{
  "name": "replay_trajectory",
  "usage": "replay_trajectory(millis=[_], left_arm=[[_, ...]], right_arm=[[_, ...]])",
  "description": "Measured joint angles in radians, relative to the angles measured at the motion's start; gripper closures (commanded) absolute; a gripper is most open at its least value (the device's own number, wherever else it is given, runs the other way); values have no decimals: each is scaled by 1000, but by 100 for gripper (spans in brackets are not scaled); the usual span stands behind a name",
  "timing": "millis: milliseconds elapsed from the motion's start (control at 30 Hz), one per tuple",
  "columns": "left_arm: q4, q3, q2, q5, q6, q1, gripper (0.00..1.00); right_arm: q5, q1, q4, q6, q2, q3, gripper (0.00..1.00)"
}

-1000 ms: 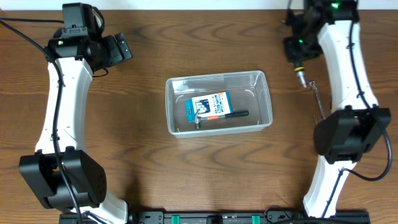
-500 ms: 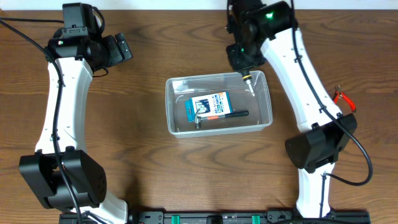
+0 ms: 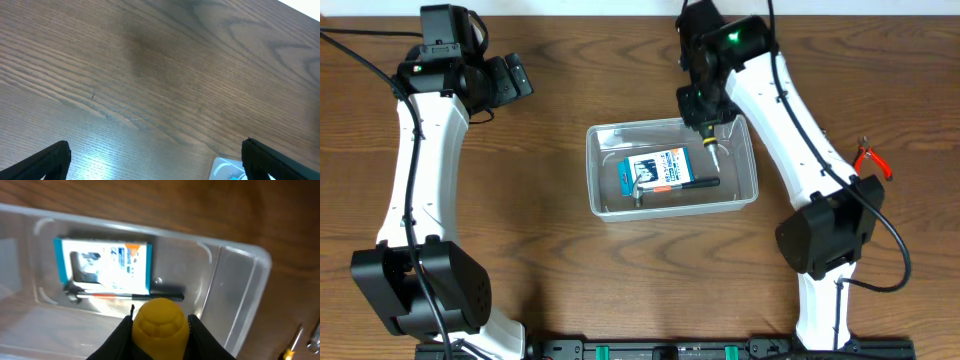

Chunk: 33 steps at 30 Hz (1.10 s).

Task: Pack container
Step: 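Carry the screwdriver with the right gripper and lower it into the container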

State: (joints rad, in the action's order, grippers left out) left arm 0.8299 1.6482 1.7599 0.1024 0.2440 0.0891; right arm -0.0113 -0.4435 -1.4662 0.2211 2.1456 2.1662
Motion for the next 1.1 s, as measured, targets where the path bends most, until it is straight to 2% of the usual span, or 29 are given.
replay_trajectory(millis=[267, 600, 833, 1100], left_arm=[[0, 0, 0, 0, 0, 0, 2], [0, 0, 0, 0, 0, 0, 2], [0, 0, 0, 0, 0, 0, 2], [0, 0, 0, 0, 0, 0, 2]], right_arm=[[0, 0, 50, 7, 0, -133, 98], [0, 0, 216, 7, 0, -338, 98], [0, 0, 270, 6, 0, -386, 77], [0, 0, 281, 2, 0, -393, 72]])
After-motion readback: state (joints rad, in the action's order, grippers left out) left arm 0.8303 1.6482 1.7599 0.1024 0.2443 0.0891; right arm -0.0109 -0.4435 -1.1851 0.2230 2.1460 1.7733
